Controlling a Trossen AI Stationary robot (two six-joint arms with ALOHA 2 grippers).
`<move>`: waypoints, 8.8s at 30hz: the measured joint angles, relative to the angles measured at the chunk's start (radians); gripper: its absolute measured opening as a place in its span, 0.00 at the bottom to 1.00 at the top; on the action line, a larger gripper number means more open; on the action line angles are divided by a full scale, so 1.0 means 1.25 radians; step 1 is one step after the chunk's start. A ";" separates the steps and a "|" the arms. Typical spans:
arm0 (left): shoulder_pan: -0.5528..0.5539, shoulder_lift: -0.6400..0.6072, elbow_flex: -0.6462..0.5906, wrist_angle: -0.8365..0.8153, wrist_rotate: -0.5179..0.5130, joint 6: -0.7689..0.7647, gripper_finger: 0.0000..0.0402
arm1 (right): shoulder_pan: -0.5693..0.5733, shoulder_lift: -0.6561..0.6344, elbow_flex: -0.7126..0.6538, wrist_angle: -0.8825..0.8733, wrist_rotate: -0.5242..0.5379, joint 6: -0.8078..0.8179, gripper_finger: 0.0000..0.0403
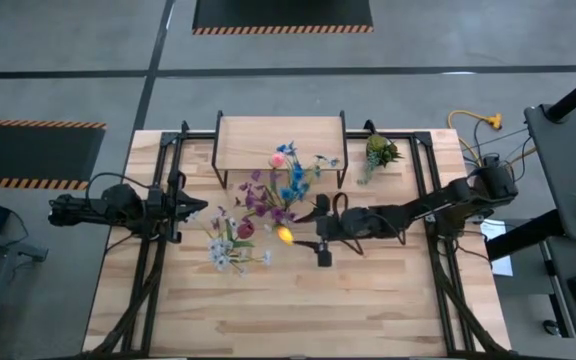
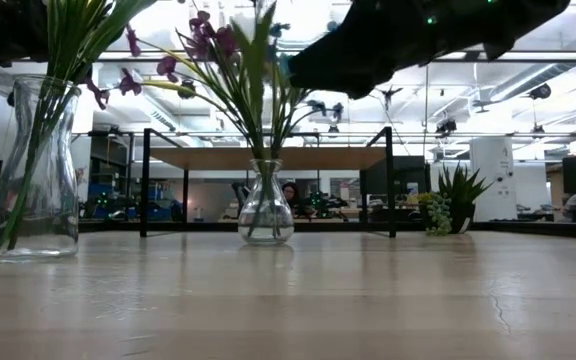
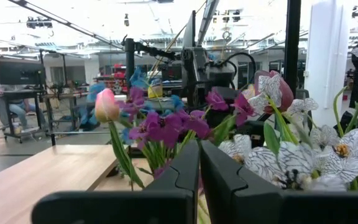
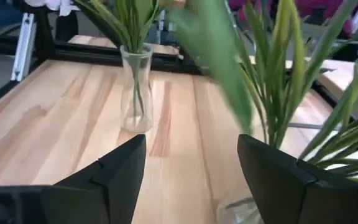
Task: Pick and place flowers into a vace then onto a shelf
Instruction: Put the yellow flower into the right transparent vase, then put the right transparent vase with flowers on the shelf, then put the transparent vase with flowers on the shelf
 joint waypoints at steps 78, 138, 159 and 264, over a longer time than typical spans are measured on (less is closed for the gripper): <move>0.000 0.000 0.000 0.000 0.000 -0.003 0.00 | 0.264 -0.173 0.221 -0.947 0.265 0.404 0.56; 0.000 0.000 0.000 -0.001 0.000 -0.018 0.00 | -0.079 0.439 0.072 0.449 0.285 0.101 0.73; 0.000 0.000 0.000 -0.001 0.000 -0.018 0.00 | -0.077 0.422 0.068 0.443 0.282 0.100 0.31; 0.000 0.000 0.000 -0.001 0.000 -0.039 0.00 | -0.264 -0.724 -0.373 -0.200 -0.122 0.073 0.52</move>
